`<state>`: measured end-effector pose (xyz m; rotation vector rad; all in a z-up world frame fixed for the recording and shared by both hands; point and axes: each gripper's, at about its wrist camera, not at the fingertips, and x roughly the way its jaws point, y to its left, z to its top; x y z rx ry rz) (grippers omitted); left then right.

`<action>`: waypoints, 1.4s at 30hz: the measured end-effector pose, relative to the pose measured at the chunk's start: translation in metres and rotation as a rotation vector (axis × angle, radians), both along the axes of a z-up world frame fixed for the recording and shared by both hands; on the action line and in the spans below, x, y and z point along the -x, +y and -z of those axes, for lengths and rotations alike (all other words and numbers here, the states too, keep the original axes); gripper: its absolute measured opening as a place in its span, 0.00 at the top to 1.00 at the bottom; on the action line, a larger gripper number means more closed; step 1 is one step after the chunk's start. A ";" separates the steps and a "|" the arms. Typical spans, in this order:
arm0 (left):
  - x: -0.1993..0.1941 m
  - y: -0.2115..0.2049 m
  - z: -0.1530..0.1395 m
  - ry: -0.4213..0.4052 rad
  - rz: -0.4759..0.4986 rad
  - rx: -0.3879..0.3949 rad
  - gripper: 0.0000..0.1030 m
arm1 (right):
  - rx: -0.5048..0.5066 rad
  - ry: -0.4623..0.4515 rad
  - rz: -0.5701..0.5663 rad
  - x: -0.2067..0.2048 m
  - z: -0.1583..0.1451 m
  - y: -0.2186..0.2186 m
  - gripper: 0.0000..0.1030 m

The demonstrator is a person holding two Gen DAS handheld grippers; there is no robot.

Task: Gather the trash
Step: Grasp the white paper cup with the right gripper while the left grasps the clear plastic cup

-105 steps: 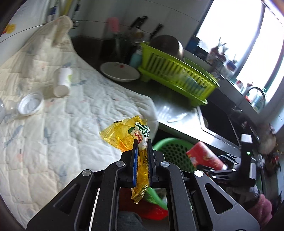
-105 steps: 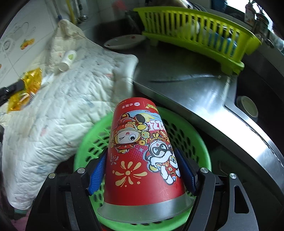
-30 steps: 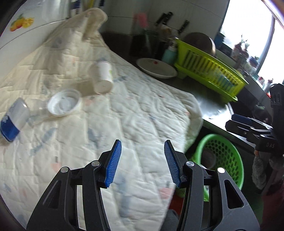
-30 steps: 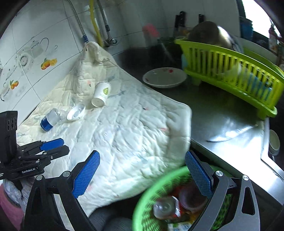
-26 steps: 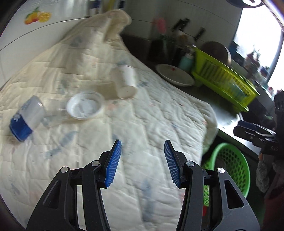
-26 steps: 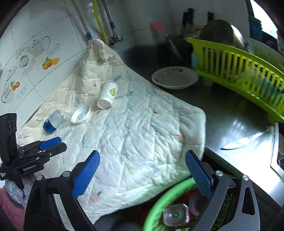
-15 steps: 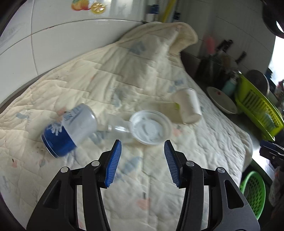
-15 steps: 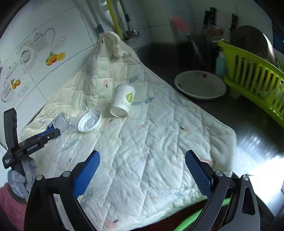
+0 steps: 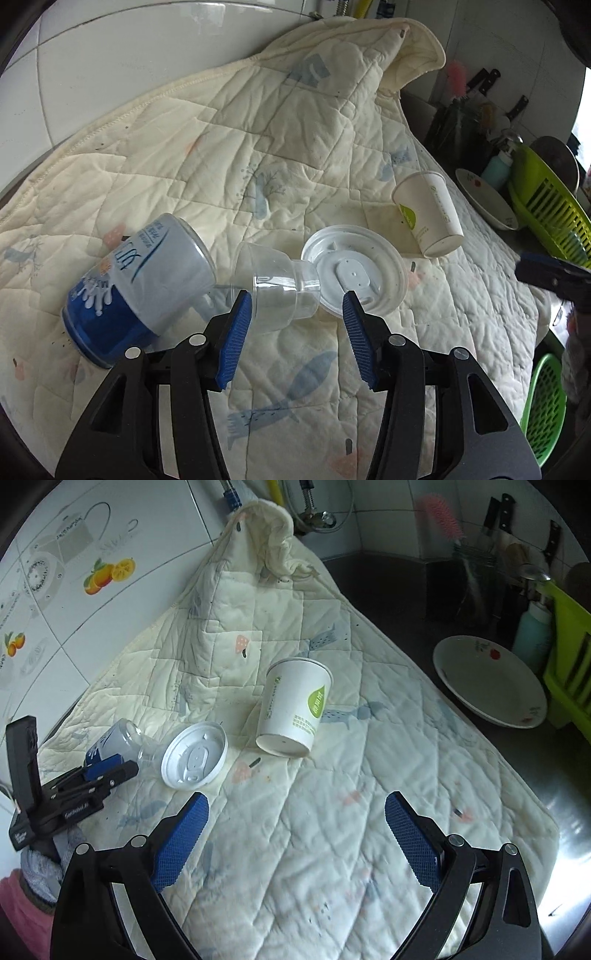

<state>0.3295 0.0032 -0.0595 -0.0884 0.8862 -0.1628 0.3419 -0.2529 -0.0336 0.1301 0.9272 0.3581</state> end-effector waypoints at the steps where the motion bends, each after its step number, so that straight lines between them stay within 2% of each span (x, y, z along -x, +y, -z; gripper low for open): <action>1: -0.003 0.000 0.003 0.006 -0.005 -0.001 0.48 | -0.015 0.012 0.001 -0.008 0.002 0.002 0.09; 7: -0.012 -0.001 0.011 0.017 0.006 -0.012 0.48 | -0.065 0.051 0.015 -0.042 0.006 0.008 0.09; 12: -0.016 -0.004 0.013 0.011 0.005 -0.023 0.49 | -0.052 0.073 0.026 -0.069 0.012 0.018 0.09; 16: -0.019 -0.002 0.014 0.011 0.002 -0.002 0.63 | -0.058 0.092 0.030 -0.086 0.016 0.027 0.09; 21: -0.017 0.000 0.012 -0.001 -0.001 0.014 0.66 | -0.038 0.107 0.038 -0.102 0.024 0.035 0.10; 22: -0.017 0.000 0.012 0.001 -0.001 0.018 0.69 | -0.036 0.112 0.041 -0.105 0.026 0.036 0.10; 23: -0.017 0.000 0.012 0.005 0.004 0.026 0.85 | -0.041 0.118 0.046 -0.109 0.028 0.036 0.10; 25: -0.016 0.000 0.012 0.013 0.012 0.043 0.87 | -0.061 0.133 0.049 -0.113 0.031 0.037 0.10; 27: -0.014 -0.001 0.011 0.007 0.018 0.042 0.90 | -0.065 0.147 0.051 -0.118 0.035 0.040 0.16; 29: -0.013 0.000 0.011 0.006 0.022 0.041 0.91 | -0.063 0.163 0.050 -0.121 0.039 0.043 0.30; 32: -0.009 0.001 0.010 0.002 0.022 0.045 0.95 | -0.070 0.165 0.043 -0.121 0.042 0.046 0.42; 42: 0.008 -0.001 0.000 -0.016 0.033 0.055 0.95 | -0.082 0.115 0.018 -0.086 0.026 0.035 0.43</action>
